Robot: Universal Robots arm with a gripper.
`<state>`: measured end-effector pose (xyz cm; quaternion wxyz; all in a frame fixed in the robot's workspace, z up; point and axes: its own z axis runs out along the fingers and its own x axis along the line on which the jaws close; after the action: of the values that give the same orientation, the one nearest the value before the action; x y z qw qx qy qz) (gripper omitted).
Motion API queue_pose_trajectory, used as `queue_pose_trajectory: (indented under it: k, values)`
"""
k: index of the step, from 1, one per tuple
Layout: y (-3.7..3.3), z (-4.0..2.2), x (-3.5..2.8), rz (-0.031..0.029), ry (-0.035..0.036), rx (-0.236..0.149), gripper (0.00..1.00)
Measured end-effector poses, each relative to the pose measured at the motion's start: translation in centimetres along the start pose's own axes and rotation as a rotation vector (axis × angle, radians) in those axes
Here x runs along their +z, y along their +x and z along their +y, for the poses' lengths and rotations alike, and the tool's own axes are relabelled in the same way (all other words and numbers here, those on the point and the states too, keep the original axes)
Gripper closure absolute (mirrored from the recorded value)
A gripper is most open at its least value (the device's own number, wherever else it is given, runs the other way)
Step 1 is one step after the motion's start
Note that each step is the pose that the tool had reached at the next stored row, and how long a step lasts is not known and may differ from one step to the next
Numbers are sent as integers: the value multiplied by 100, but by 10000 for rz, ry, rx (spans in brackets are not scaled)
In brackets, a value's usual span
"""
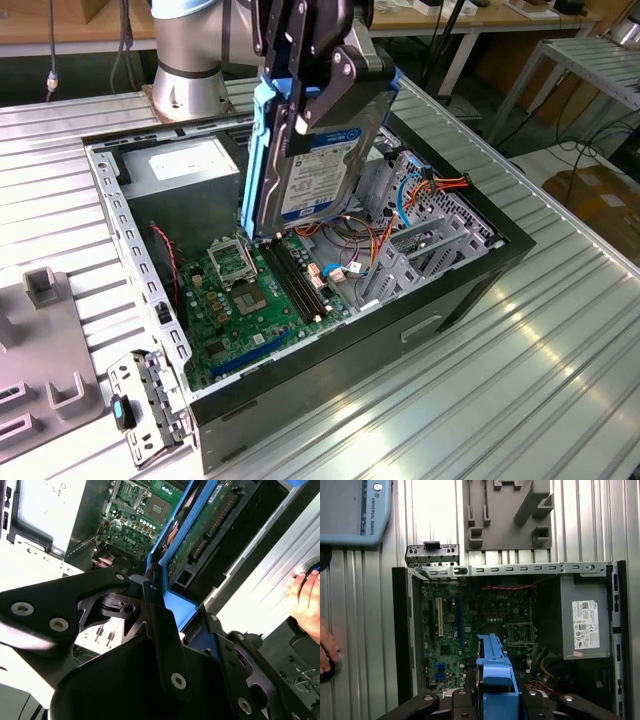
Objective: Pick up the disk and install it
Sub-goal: 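Insert the disk into the insertion slot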
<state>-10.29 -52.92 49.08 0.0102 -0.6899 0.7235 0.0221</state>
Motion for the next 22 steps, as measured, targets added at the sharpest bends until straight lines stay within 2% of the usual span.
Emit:
queue_pose_trajectory:
  k: [7,22]
  values:
    - [4,-75,-2,1,0,0,63]
    - [11,-80,-2,1,0,0,63]
